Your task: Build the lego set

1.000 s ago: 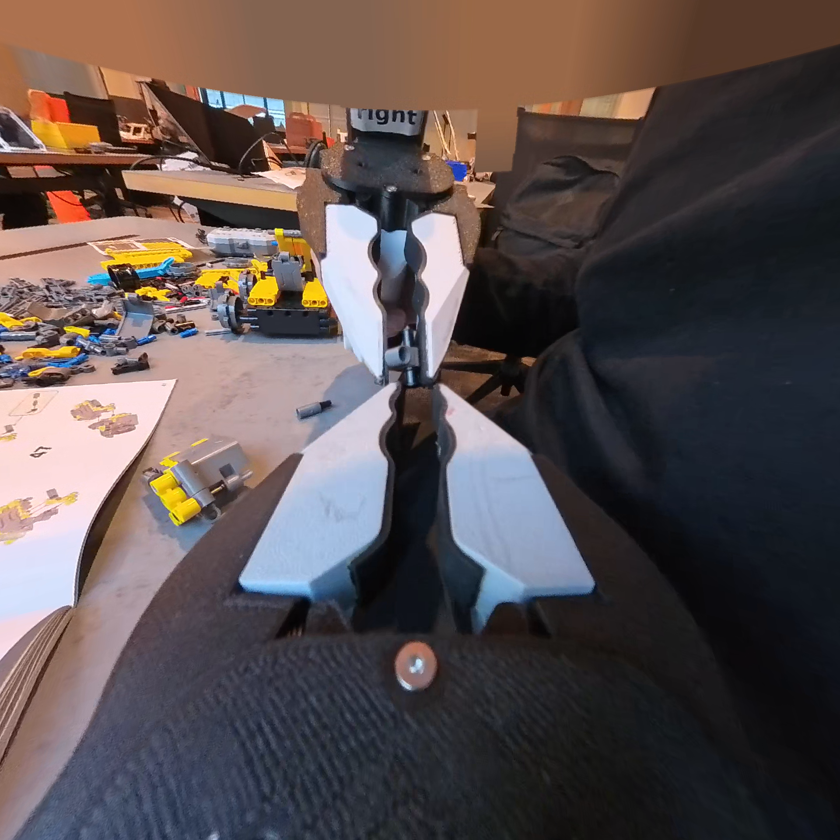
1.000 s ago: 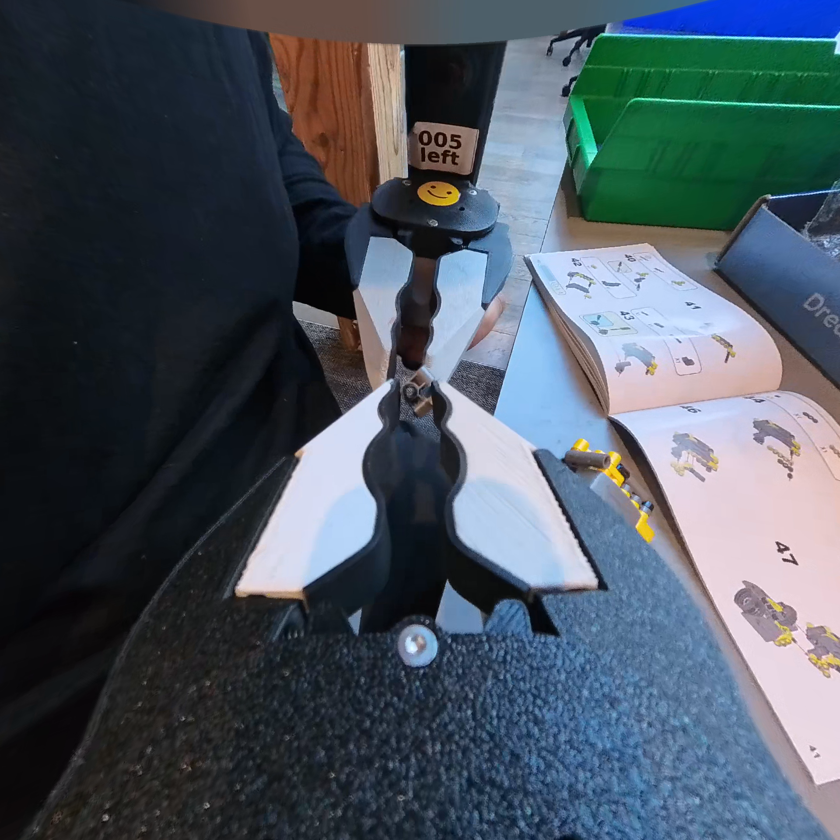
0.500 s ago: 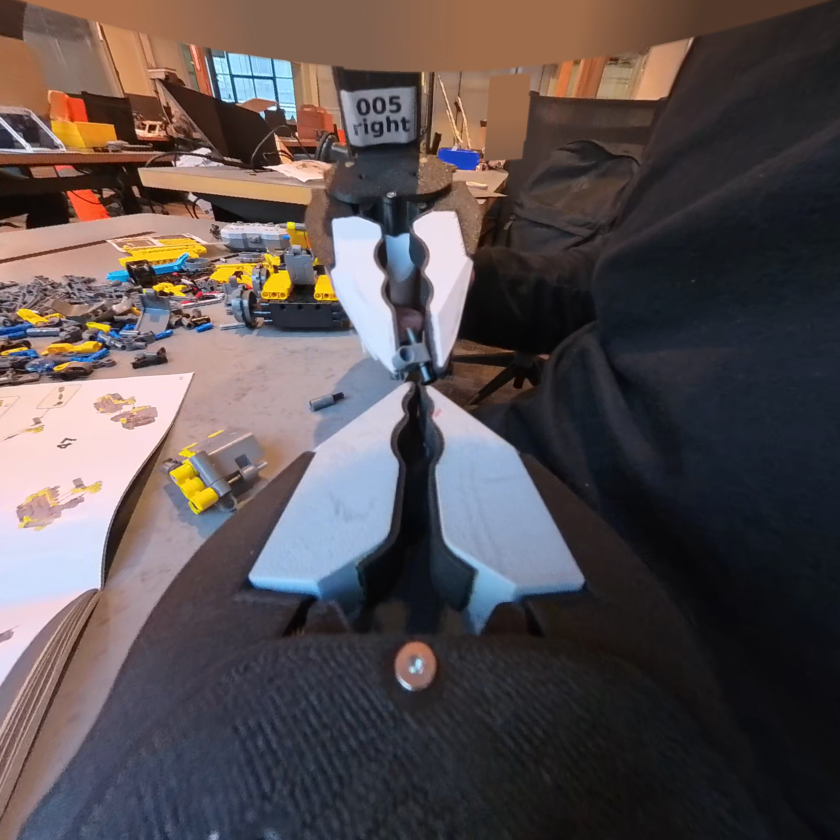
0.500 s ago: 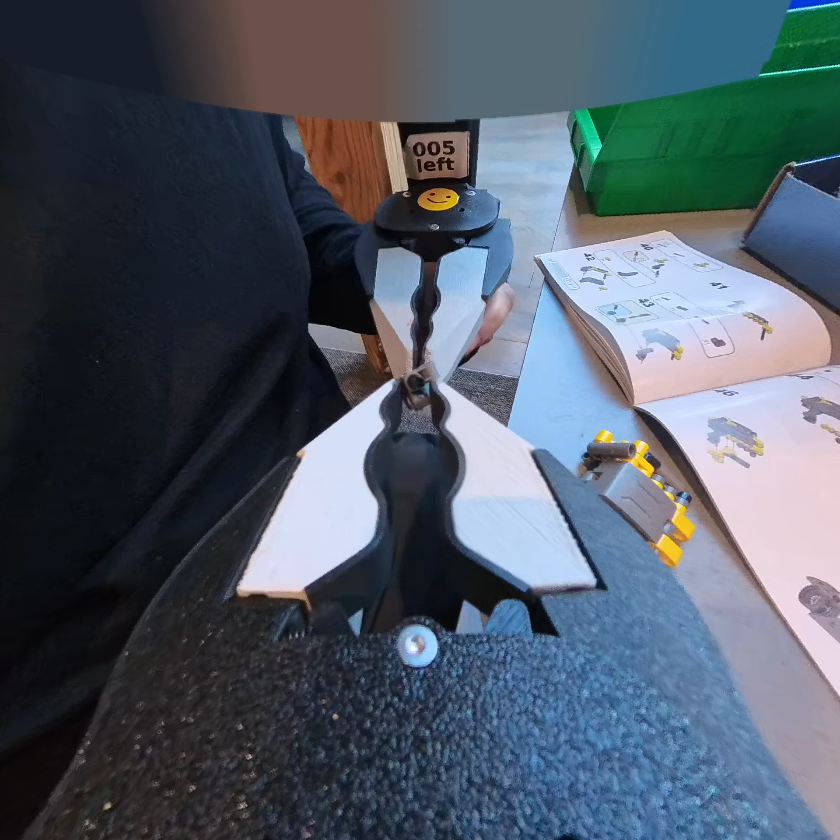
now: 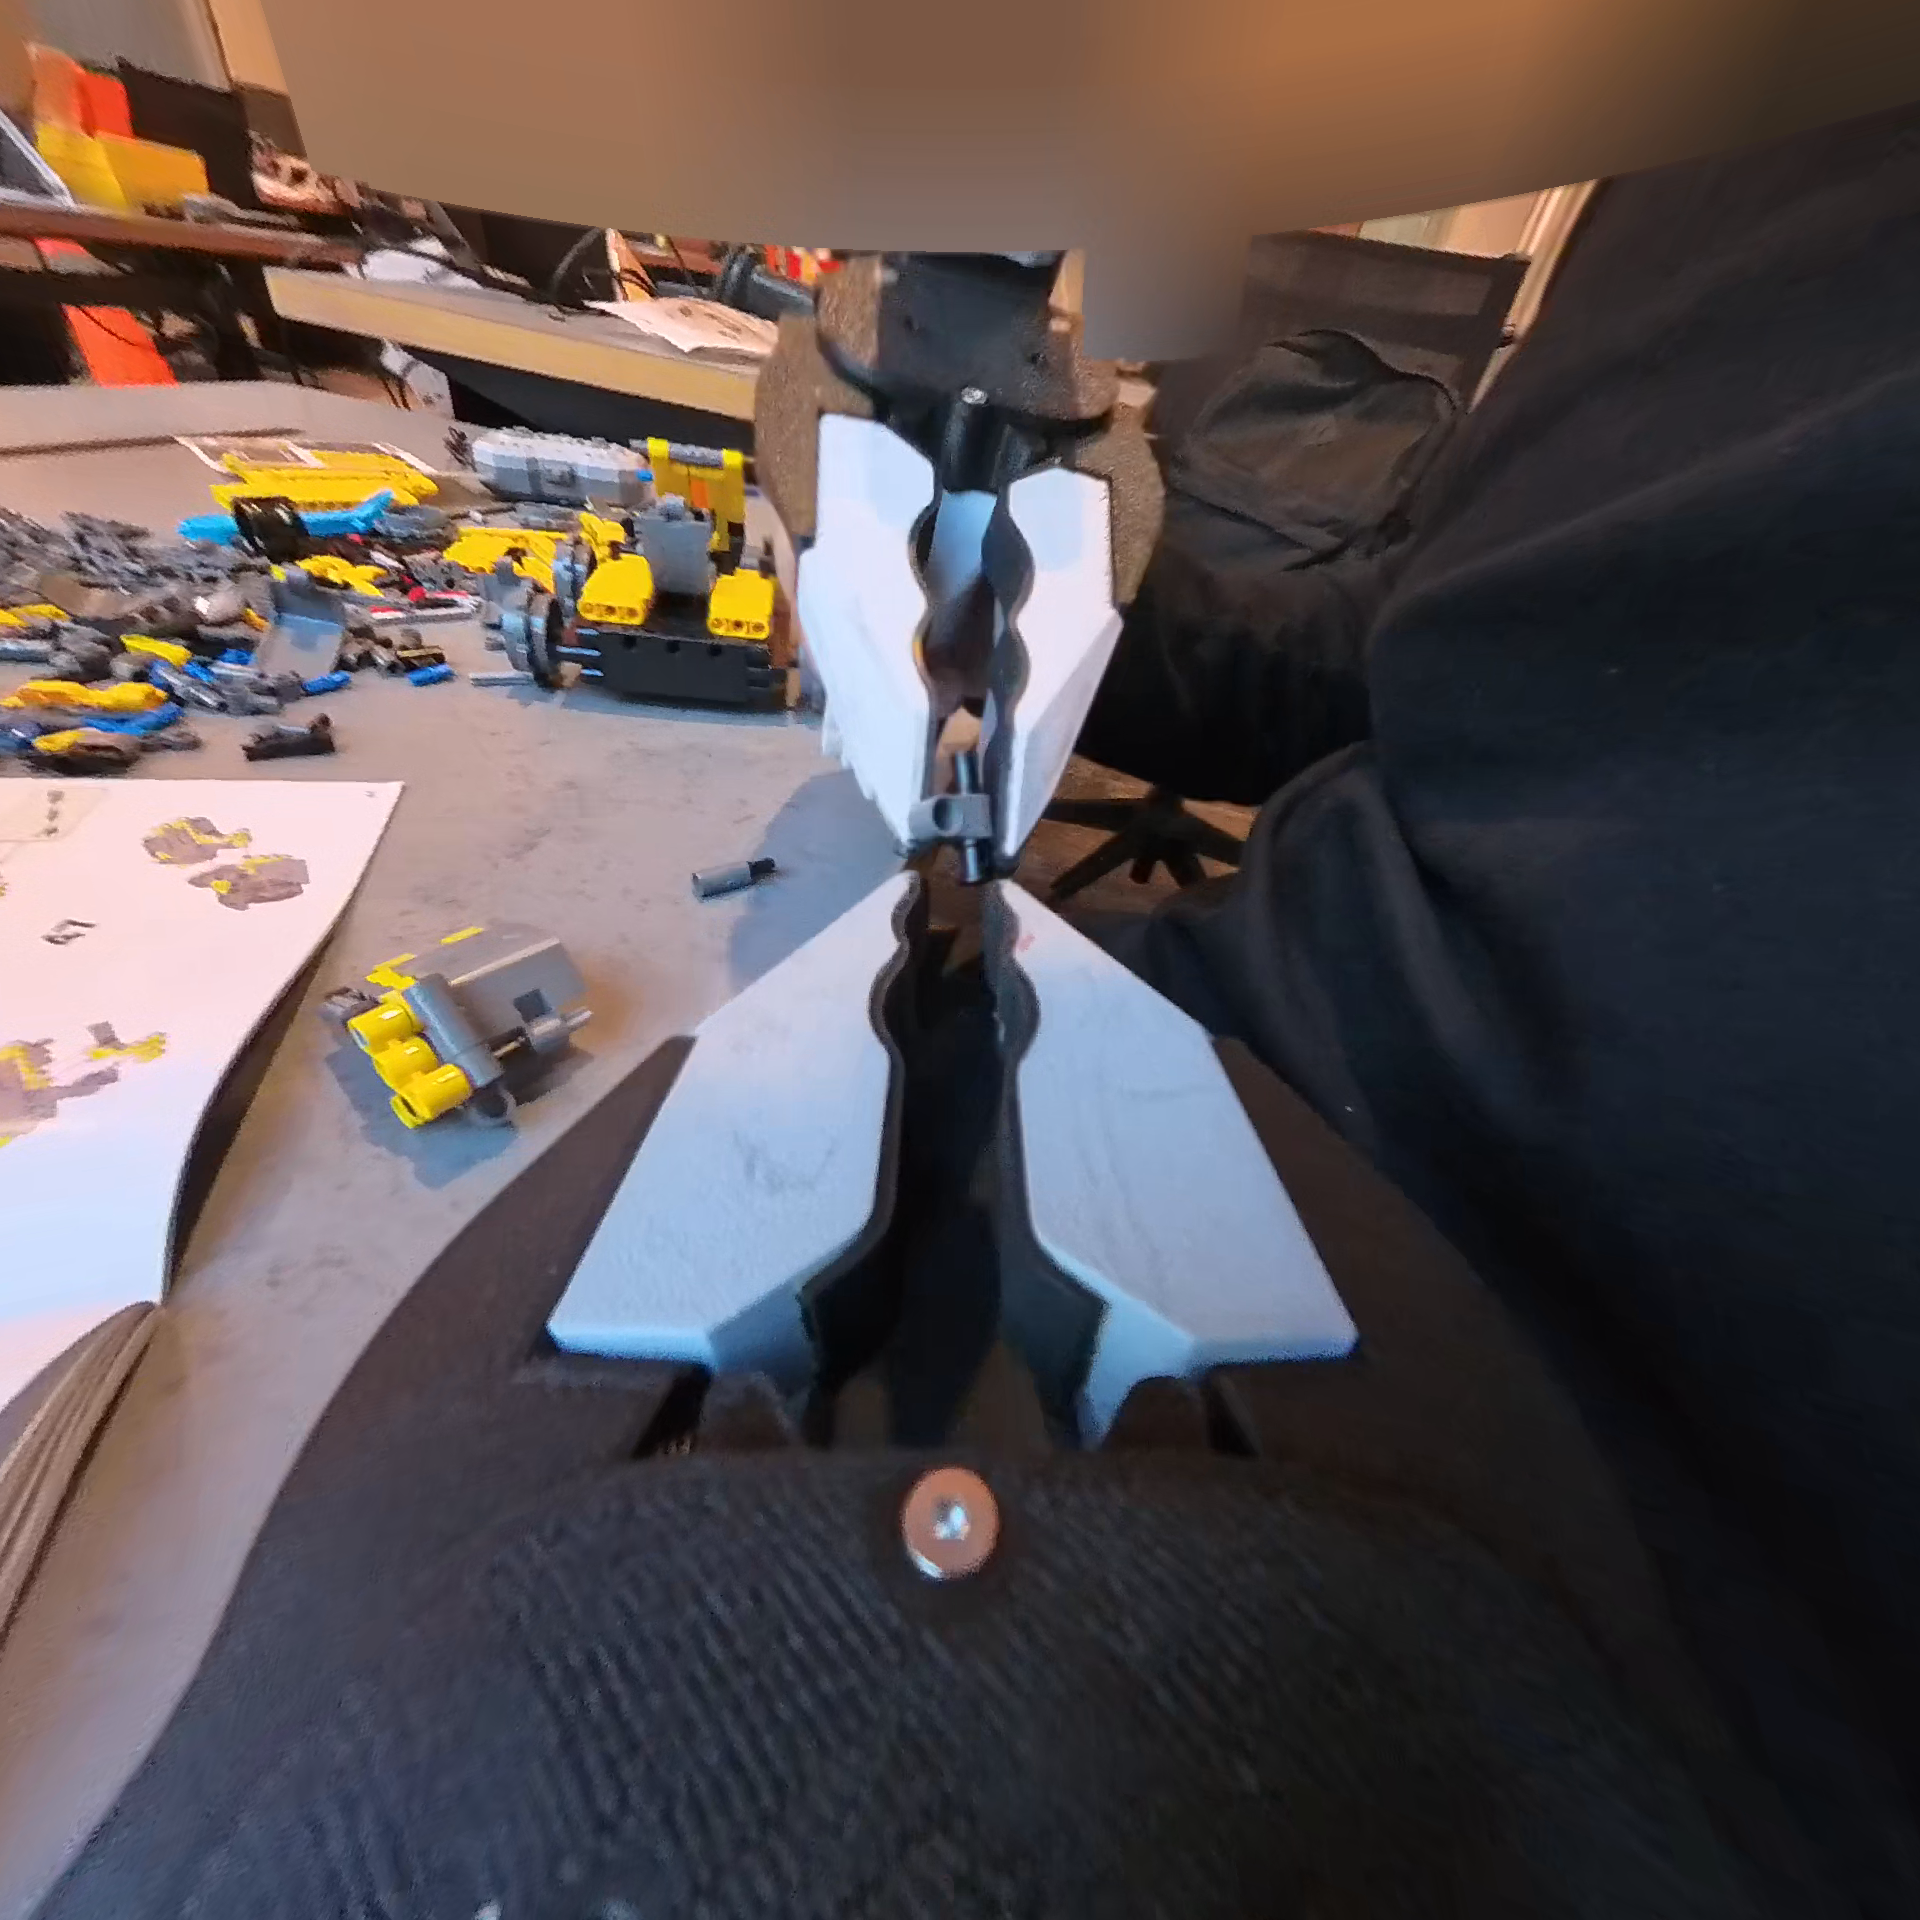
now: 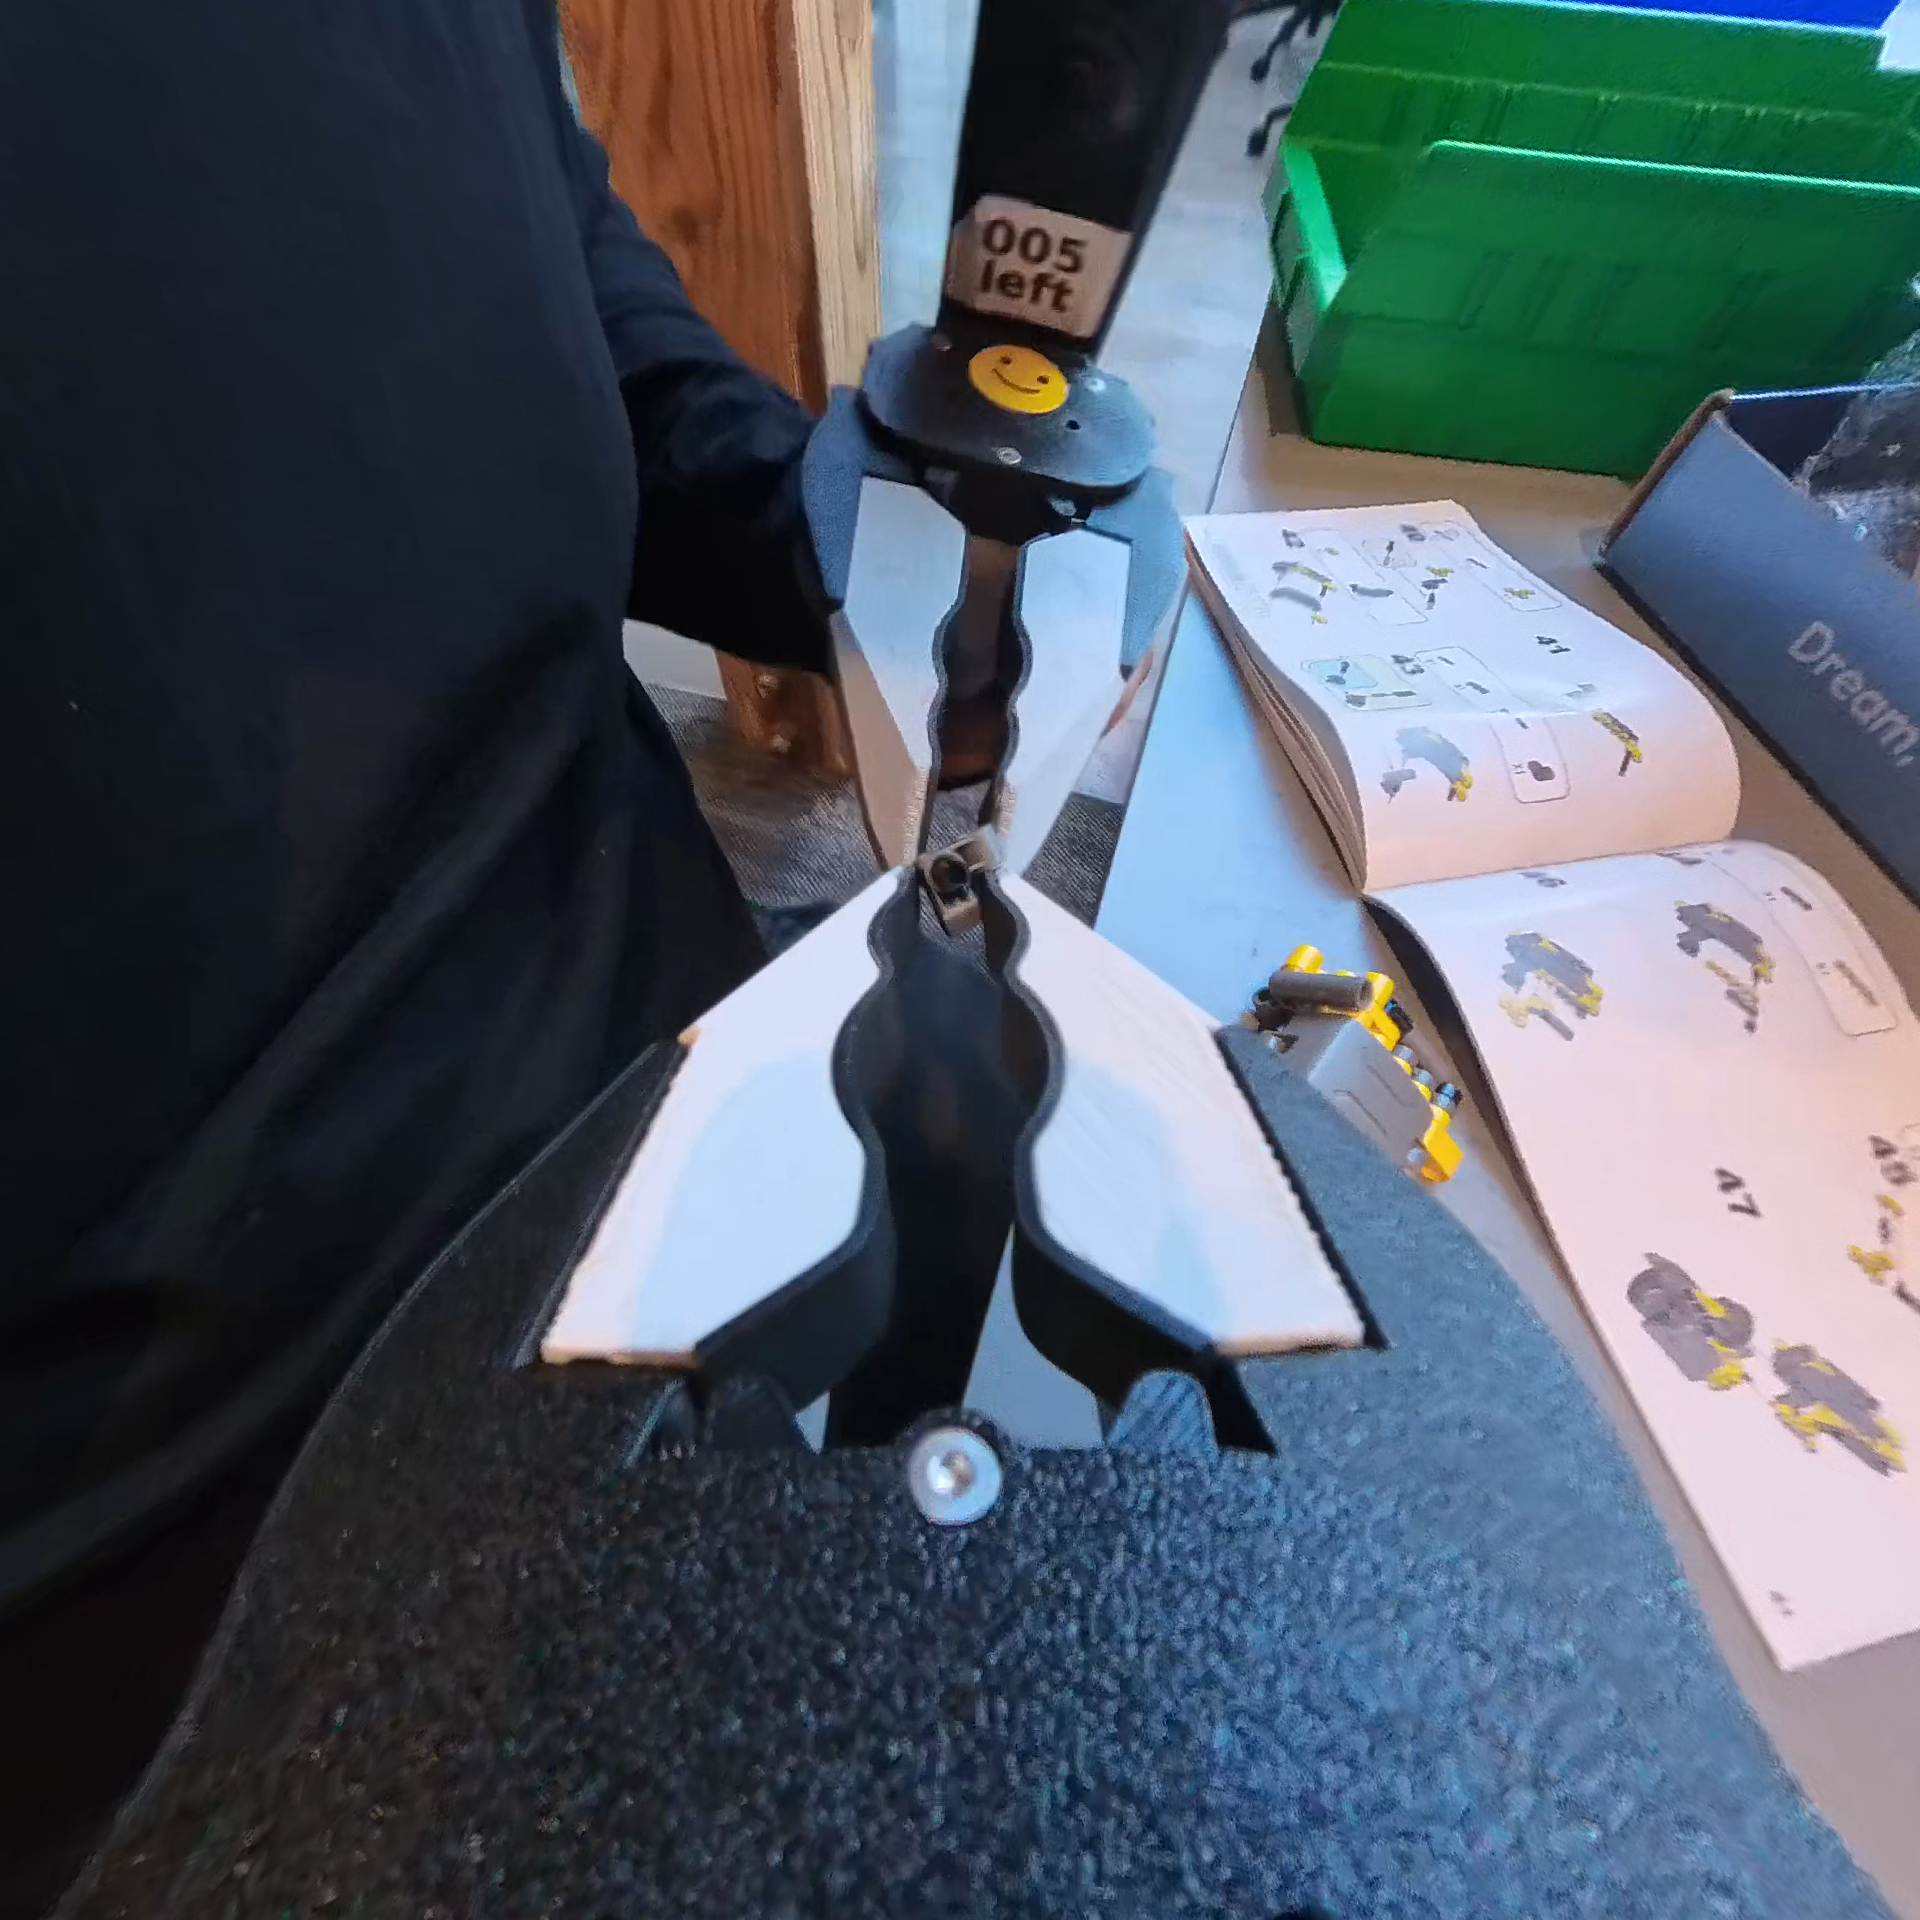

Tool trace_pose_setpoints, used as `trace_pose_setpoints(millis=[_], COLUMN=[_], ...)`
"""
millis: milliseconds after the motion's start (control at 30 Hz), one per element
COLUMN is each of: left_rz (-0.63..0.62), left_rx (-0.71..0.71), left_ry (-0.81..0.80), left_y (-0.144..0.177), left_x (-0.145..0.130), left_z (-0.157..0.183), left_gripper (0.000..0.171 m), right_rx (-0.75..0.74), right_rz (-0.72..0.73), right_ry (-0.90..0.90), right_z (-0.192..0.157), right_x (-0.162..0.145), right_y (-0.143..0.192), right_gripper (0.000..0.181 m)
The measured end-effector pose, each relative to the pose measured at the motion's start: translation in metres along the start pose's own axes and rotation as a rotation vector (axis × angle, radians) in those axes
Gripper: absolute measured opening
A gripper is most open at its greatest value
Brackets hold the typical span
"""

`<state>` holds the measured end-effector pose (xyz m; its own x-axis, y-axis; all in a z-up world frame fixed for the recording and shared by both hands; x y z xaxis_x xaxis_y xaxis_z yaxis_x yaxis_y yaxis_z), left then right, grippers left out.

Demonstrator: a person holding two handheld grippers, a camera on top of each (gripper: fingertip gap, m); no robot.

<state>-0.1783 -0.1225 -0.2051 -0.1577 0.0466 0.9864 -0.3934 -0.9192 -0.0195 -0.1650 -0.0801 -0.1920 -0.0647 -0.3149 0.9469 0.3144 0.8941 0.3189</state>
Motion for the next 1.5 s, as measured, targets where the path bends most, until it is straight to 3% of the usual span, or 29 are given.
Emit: trace_pose_setpoints(millis=[133,233,467,667,900,1100,1200,1300,1400,1500], left_rz=[-0.004,0.006,0.005,0.092,0.079,0.095,0.089,0.018,-0.007,-0.011], left_rx=[-0.043,-0.079,-0.064,-0.137,-0.128,-0.106,-0.042,0.073,0.122,0.094], left_ry=[0.054,0.113,0.155,0.326,0.333,0.379,0.346,0.188,0.088,0.089], left_y=[-0.001,-0.002,-0.001,0.002,0.002,0.003,0.007,0.011,0.012,0.011], left_x=[-0.003,-0.002,-0.003,0.004,0.002,0.002,0.002,-0.001,0.001,0.001], left_z=[0.002,0.004,-0.001,-0.002,-0.004,-0.009,-0.018,-0.024,-0.021,-0.014], left_gripper=[0.005,0.014,0.009,0.005,0.006,0.005,0.006,0.007,0.011,0.007], right_rx=[-0.025,-0.045,-0.057,-0.076,-0.103,-0.135,-0.148,-0.158,-0.154,-0.157], right_rz=[-0.07,-0.118,-0.096,-0.096,-0.13,-0.097,-0.075,-0.079,-0.077,-0.11], right_ry=[0.082,0.109,0.016,0.063,0.105,0.033,-0.13,-0.269,-0.29,-0.252], right_z=[-0.002,-0.002,0.001,0.001,0.001,0.008,0.015,0.019,0.016,0.011], right_x=[0.0,-0.003,-0.007,-0.006,-0.009,-0.01,-0.013,-0.018,-0.016,-0.015], right_y=[0.0,0.001,-0.002,-0.001,-0.002,-0.005,-0.008,-0.009,-0.009,-0.011], right_gripper=[0.011,0.011,0.011,0.009,0.008,0.008,0.008,0.008,0.008,0.008])
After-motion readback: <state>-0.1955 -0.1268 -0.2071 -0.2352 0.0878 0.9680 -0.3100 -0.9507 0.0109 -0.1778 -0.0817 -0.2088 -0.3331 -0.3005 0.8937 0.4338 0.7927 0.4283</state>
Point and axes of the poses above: each gripper's, where its closed fingertips meet, y back along the fingers, x out of its top, z = x × y across the jaws, the point moved 3 cm from there along y, back along the fingers, and after that the axes turned 7 degrees about z, right-handed, at the moved point
